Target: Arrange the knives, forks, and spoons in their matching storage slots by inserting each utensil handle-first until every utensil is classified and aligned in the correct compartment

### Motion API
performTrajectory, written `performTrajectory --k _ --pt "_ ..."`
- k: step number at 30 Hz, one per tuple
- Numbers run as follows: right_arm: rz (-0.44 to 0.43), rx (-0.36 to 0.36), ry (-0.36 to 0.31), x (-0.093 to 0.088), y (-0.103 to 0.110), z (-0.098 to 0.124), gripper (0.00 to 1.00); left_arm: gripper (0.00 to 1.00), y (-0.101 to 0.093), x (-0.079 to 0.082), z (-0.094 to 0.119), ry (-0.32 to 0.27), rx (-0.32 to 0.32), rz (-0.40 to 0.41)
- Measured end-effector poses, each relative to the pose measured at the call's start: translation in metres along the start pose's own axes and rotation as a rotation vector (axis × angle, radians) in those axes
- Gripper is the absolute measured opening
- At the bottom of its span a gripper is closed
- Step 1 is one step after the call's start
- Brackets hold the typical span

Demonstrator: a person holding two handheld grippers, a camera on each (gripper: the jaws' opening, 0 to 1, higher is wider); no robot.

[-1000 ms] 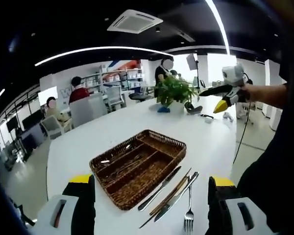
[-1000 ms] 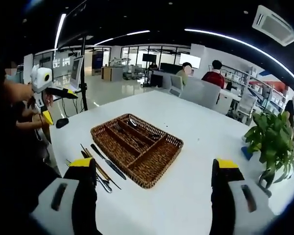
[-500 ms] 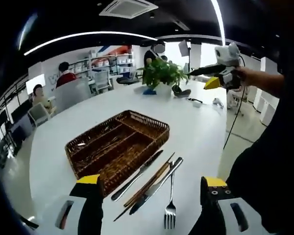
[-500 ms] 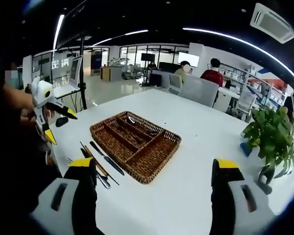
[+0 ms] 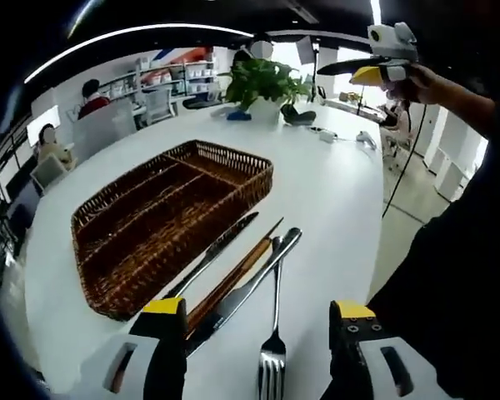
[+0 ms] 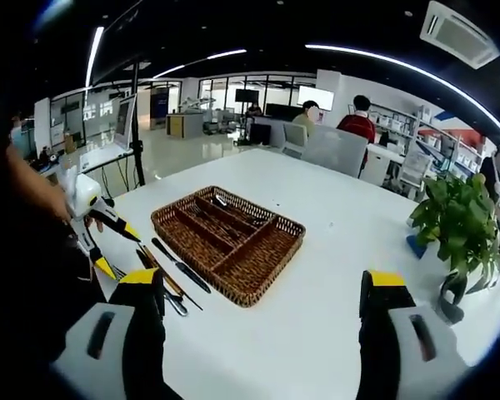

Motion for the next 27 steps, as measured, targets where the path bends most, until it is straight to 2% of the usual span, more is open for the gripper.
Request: performTrajectory --k 1,4,5,7,10,13,15,18,25,27 --pt "0.0 0.0 0.0 0.0 0.0 0.0 0.99 0.59 0.0 -0.001 -0.002 -0.003 -0.013 -0.002" --pt "-0.001 -0.002 0.005 0.0 0.0 0.0 0.99 0.46 0.0 -0.016 -0.015 0.038 -0.025 -0.027" --pt "-0.001 -0.002 0.003 0.0 0.0 0.0 0.99 0.43 -0.002 -0.017 -0.017 0.03 -0.023 -0.046" --pt "-0.002 -0.003 0.002 0.0 -0.001 0.0 0.99 0.4 -0.003 -0.018 -0.019 0.037 -0.02 -0.063" --pt "-0.001 -0.003 0.006 0.0 -0.001 0.0 0.99 0.34 -0.005 -0.017 -0.022 0.009 -0.011 -0.092" --pt "0.002 -0.003 0.011 -0.001 -0.001 0.0 0.99 0.31 -0.01 -0.024 -0.029 0.049 -0.029 -0.112" --pt "0.0 -0.005 0.011 -0.001 -0.002 0.0 0.99 0.29 -0.013 -0.025 -0.029 0.055 -0.048 -0.112" --pt "0.001 -0.006 0.015 -0.002 -0.004 0.0 0.99 0.15 -0.011 -0.026 -0.031 0.063 -0.062 -0.095" --pt "0.002 -0.009 0.017 -0.002 -0.005 -0.001 0.99 0.11 -0.012 -0.034 -0.033 0.107 -0.081 -0.089" --pt "0.001 -0.009 0.017 -0.002 -0.005 -0.001 0.99 0.09 -0.012 -0.032 -0.033 0.096 -0.085 -0.088"
Point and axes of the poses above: the point that each gripper's makers call its tool centre point, and the gripper's own axes: z roughly backward along the fingers, y roughly to its left, x roughly out of its top, the point moved 6 cm from there along z, roughly backward along the fingers, and after that the axes turned 3 degrees about y, right-handed, at the moved point
